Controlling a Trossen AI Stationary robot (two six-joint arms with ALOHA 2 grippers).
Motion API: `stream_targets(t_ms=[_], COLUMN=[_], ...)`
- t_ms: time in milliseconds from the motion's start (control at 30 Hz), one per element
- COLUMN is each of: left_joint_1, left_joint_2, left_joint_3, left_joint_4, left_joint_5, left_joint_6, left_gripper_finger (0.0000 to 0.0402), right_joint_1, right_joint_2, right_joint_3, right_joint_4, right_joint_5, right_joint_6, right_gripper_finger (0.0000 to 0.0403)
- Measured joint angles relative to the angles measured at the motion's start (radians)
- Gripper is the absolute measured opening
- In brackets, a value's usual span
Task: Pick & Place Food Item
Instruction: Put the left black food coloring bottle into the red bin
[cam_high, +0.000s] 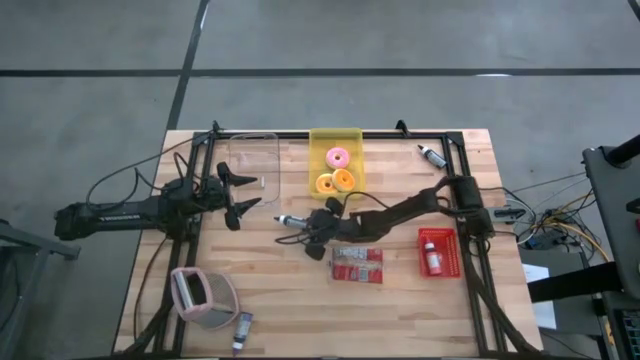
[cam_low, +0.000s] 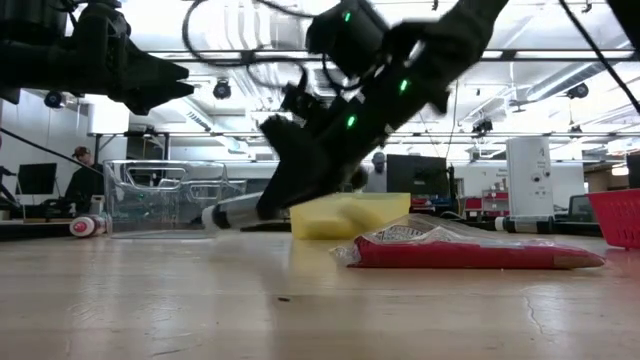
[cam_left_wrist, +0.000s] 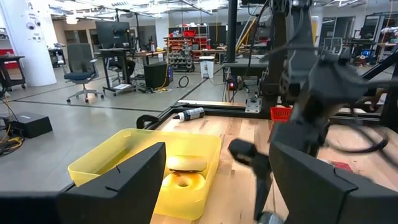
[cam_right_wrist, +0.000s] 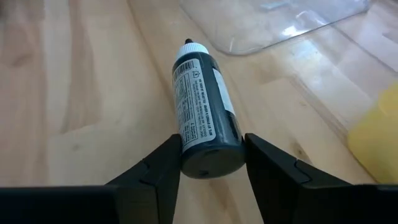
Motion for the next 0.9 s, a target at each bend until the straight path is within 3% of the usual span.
stream_targets(t_ms=[467, 667, 900], left_joint_1=[0.0, 0.0, 0.0], left_joint_2=[0.0, 0.0, 0.001], left_joint_3=[0.0, 0.0, 0.0], left_joint_4=[0.0, 0.0, 0.0], left_joint_5=[0.0, 0.0, 0.0], left_joint_6=[0.0, 0.0, 0.0], left_gripper_finger=[0.0289, 0.0291, 0.0291], right_joint_1=[0.035, 0.059, 0.105], right_joint_2=[-0.317, -0.364, -0.4], right_joint_3=[-0.001, -0.005, -0.006], right_joint_4=[-0.512, -0.606, -0.688], right_joint_5=[0.001, 0.005, 0.142], right_joint_6=[0.178, 0.23, 0.372], right_gripper_finger=[0.016, 0.0157, 0.0157])
